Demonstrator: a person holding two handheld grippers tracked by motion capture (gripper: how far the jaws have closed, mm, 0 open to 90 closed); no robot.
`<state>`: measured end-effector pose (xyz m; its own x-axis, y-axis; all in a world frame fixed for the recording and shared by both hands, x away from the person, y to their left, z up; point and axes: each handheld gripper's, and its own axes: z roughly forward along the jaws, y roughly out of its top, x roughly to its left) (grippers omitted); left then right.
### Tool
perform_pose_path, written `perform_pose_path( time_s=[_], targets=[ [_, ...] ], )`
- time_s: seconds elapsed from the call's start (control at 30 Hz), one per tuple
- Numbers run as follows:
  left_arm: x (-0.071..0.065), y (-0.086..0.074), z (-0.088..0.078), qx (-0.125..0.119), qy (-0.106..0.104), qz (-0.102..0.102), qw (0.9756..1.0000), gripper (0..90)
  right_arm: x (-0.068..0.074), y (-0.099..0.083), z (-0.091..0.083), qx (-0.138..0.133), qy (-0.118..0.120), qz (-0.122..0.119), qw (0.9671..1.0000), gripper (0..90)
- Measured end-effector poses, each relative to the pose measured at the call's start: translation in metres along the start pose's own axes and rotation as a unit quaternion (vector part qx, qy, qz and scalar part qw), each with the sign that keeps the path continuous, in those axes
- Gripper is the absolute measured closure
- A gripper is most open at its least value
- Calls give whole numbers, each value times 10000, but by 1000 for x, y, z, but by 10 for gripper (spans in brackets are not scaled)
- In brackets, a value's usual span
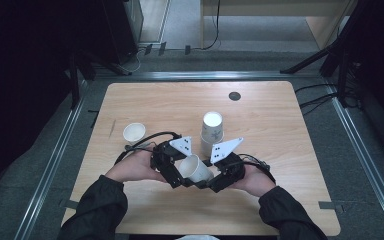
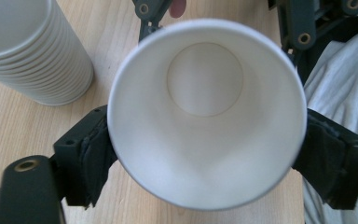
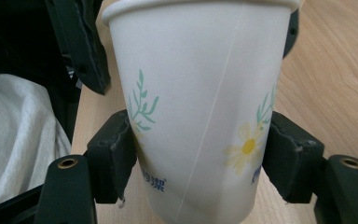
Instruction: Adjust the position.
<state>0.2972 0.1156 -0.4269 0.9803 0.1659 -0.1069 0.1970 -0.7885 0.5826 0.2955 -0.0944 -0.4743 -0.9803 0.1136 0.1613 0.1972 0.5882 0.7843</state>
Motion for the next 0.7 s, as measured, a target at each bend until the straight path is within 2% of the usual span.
perform_pose_path(
  time_s=[0.1, 0.27, 0.47, 0.7],
  targets=[
    [5, -6, -5, -307, -63, -144, 9994, 131, -1, 0, -4, -85, -14, 32, 10000, 325],
    [8, -14, -11, -617, -106, -323, 9975, 131, -2, 0, -8, -138, -39, 71, 9999, 325],
    [10, -19, -11, -1068, -227, -528, 9926, 131, -3, 0, -11, -252, -33, 131, 9996, 324],
    [6, -14, -2, -1212, -250, -491, 9911, 131, -3, 0, -12, -298, 7, 142, 9995, 324]
  ],
)
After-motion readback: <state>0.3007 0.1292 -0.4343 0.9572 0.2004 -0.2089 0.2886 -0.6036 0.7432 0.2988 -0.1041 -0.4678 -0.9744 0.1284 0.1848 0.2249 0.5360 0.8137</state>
